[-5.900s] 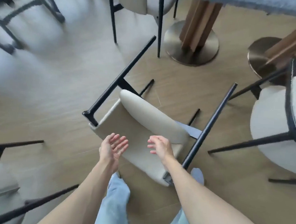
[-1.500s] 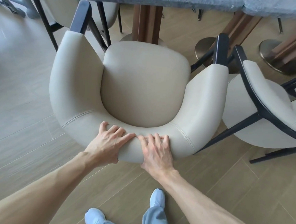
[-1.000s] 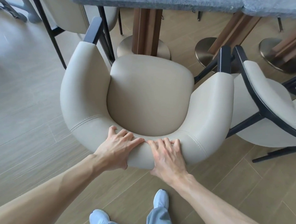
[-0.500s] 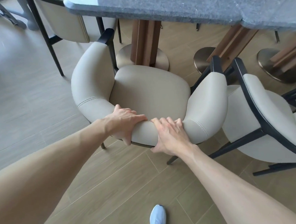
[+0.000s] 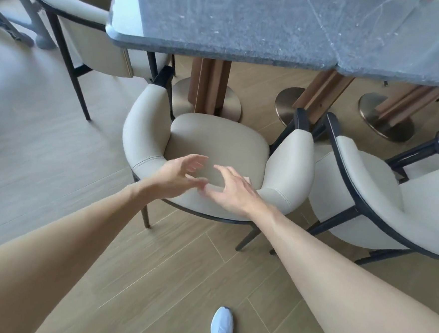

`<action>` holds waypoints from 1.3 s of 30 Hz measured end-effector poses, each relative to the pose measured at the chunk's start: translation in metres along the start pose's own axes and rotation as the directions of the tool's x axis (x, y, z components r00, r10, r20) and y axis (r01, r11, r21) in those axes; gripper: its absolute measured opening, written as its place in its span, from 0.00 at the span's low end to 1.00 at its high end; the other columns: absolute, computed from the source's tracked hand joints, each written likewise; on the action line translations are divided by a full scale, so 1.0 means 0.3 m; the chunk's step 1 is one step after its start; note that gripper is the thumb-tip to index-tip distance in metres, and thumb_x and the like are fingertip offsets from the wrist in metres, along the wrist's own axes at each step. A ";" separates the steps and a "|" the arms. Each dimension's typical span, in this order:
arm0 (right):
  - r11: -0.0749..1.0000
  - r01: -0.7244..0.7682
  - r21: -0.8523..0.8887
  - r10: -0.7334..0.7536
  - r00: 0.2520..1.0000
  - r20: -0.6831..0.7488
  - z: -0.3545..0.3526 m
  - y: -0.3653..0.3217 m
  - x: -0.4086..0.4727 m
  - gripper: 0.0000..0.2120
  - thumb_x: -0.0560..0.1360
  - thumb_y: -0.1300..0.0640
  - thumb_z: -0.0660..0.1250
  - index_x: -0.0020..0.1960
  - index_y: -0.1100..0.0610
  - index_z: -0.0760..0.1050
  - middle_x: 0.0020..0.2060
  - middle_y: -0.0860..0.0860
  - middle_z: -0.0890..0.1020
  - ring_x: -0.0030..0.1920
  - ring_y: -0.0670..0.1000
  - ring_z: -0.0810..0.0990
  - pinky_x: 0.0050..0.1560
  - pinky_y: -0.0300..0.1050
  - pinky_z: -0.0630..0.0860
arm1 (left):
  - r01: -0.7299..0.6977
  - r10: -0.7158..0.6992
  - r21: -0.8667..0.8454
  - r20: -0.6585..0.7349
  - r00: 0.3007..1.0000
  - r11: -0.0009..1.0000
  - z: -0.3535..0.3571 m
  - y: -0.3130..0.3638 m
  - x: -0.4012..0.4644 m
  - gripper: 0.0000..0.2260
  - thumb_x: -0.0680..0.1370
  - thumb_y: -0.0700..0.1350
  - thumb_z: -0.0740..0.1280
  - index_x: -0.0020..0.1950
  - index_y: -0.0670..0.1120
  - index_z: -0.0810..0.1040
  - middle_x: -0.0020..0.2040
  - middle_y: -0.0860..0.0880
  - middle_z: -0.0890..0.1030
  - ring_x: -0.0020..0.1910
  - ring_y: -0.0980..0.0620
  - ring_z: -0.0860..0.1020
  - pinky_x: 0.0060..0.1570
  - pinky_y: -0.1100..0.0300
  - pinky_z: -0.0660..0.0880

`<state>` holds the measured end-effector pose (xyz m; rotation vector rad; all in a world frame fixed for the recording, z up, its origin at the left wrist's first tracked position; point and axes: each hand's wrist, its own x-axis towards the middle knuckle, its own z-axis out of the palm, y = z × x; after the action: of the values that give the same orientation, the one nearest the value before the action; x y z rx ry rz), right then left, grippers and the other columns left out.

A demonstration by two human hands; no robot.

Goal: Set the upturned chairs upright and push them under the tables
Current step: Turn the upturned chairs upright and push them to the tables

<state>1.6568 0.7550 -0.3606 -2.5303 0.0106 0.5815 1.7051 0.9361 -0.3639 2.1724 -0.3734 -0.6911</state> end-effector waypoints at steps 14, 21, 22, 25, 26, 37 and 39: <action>0.455 0.629 0.630 -0.262 0.771 -0.581 -0.282 -1.458 -0.092 0.23 0.78 0.42 0.60 0.66 0.54 0.77 0.62 0.50 0.82 0.66 0.49 0.78 0.71 0.56 0.71 | -0.569 -0.191 -0.463 -0.861 0.472 0.680 -1.176 0.046 -0.958 0.12 0.80 0.52 0.62 0.59 0.52 0.80 0.57 0.47 0.84 0.57 0.46 0.82 0.59 0.51 0.77; 0.322 0.692 0.645 -0.381 0.719 -0.581 -0.299 -1.986 0.187 0.24 0.78 0.45 0.59 0.67 0.58 0.75 0.60 0.49 0.83 0.62 0.45 0.80 0.66 0.45 0.75 | -0.668 -0.180 -0.329 -0.942 0.284 0.668 -1.655 -0.095 -1.021 0.12 0.83 0.48 0.60 0.63 0.48 0.79 0.59 0.46 0.83 0.57 0.47 0.82 0.59 0.52 0.78; 0.306 0.695 0.651 -0.386 0.716 -0.583 -0.300 -2.047 0.254 0.24 0.78 0.45 0.59 0.68 0.58 0.75 0.60 0.49 0.83 0.62 0.44 0.80 0.65 0.44 0.75 | -0.670 -0.171 -0.314 -0.947 0.272 0.673 -1.724 -0.125 -1.005 0.12 0.81 0.48 0.62 0.61 0.49 0.80 0.58 0.46 0.84 0.56 0.49 0.82 0.58 0.54 0.79; 0.266 0.703 0.660 -0.386 0.705 -0.595 -0.305 -2.211 0.514 0.21 0.78 0.45 0.60 0.66 0.53 0.74 0.60 0.51 0.83 0.62 0.45 0.81 0.66 0.46 0.74 | -0.647 -0.134 -0.269 -0.959 0.250 0.714 -1.958 -0.244 -0.909 0.14 0.76 0.48 0.63 0.59 0.51 0.81 0.60 0.47 0.83 0.56 0.53 0.82 0.53 0.59 0.79; 0.250 0.703 0.666 -0.386 0.703 -0.597 -0.307 -2.246 0.593 0.20 0.77 0.45 0.59 0.65 0.52 0.74 0.60 0.50 0.83 0.61 0.45 0.81 0.67 0.46 0.73 | -0.641 -0.131 -0.269 -0.958 0.255 0.719 -2.020 -0.281 -0.873 0.14 0.76 0.48 0.63 0.60 0.50 0.80 0.61 0.47 0.82 0.58 0.52 0.81 0.55 0.59 0.78; 0.247 0.684 0.686 -0.247 0.729 -0.638 -0.532 -2.717 1.466 0.22 0.77 0.47 0.61 0.65 0.58 0.77 0.56 0.51 0.85 0.60 0.46 0.82 0.66 0.50 0.75 | -0.584 -0.126 -0.276 -0.950 0.285 0.763 -2.868 -0.571 -0.383 0.18 0.74 0.55 0.66 0.60 0.49 0.81 0.58 0.50 0.84 0.58 0.49 0.82 0.63 0.45 0.76; 0.282 0.688 0.669 -0.229 0.725 -0.649 -0.536 -2.766 1.622 0.21 0.77 0.48 0.60 0.65 0.57 0.77 0.56 0.52 0.85 0.60 0.46 0.82 0.65 0.49 0.75 | -0.568 -0.114 -0.265 -0.951 0.289 0.779 -2.996 -0.662 -0.282 0.20 0.73 0.58 0.66 0.60 0.49 0.81 0.56 0.50 0.84 0.56 0.47 0.82 0.63 0.42 0.76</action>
<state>2.2655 1.4358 -0.0181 -1.3745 -0.2286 -0.2682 2.1741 1.6532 -0.0172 1.4763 0.1628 0.6944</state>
